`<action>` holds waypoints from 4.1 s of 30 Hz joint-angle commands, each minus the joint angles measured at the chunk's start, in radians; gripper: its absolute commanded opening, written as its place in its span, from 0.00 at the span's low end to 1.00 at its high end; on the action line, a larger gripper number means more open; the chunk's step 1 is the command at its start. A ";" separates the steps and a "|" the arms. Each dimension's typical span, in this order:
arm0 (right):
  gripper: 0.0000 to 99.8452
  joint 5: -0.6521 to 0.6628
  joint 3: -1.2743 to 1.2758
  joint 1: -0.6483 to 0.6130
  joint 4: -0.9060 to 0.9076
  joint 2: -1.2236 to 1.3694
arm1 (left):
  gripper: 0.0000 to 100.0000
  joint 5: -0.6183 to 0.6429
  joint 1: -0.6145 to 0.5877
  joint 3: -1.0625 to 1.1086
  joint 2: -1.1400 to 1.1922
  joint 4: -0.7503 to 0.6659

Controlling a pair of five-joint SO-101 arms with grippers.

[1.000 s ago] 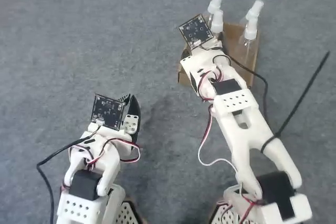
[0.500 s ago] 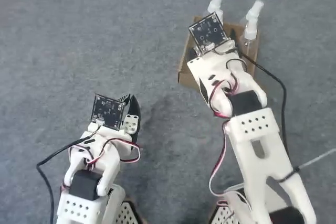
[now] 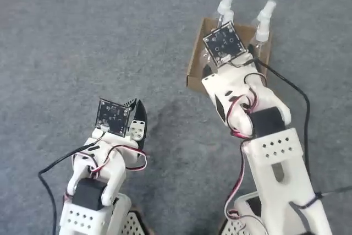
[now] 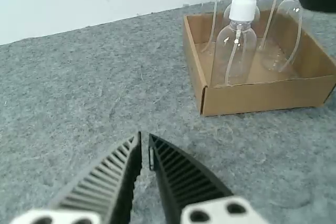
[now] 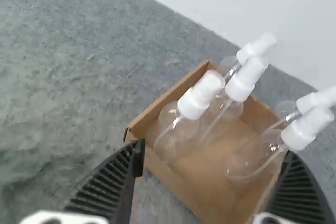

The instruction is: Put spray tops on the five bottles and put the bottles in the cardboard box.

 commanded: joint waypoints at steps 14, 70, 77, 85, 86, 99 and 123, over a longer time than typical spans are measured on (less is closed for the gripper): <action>0.33 0.014 0.166 0.001 0.297 -0.051 | 0.01 -0.005 0.003 -0.007 -0.018 -0.028; 0.21 0.112 1.066 0.513 0.114 -0.823 | 0.01 -0.002 0.000 0.259 -0.198 0.330; 0.10 0.112 1.120 0.553 0.315 -1.121 | 0.01 -0.002 -0.002 0.259 -0.195 0.358; 0.06 0.114 1.119 0.545 0.326 -1.116 | 0.01 -0.002 -0.002 0.259 -0.195 0.358; 0.05 0.114 1.119 0.545 0.323 -1.116 | 0.01 -0.002 -0.002 0.259 -0.195 0.358; 0.03 0.114 1.119 0.544 0.315 -1.116 | 0.01 -0.002 -0.002 0.259 -0.195 0.358; 0.03 0.114 1.120 0.544 0.315 -1.116 | 0.01 -0.002 -0.002 0.259 -0.195 0.358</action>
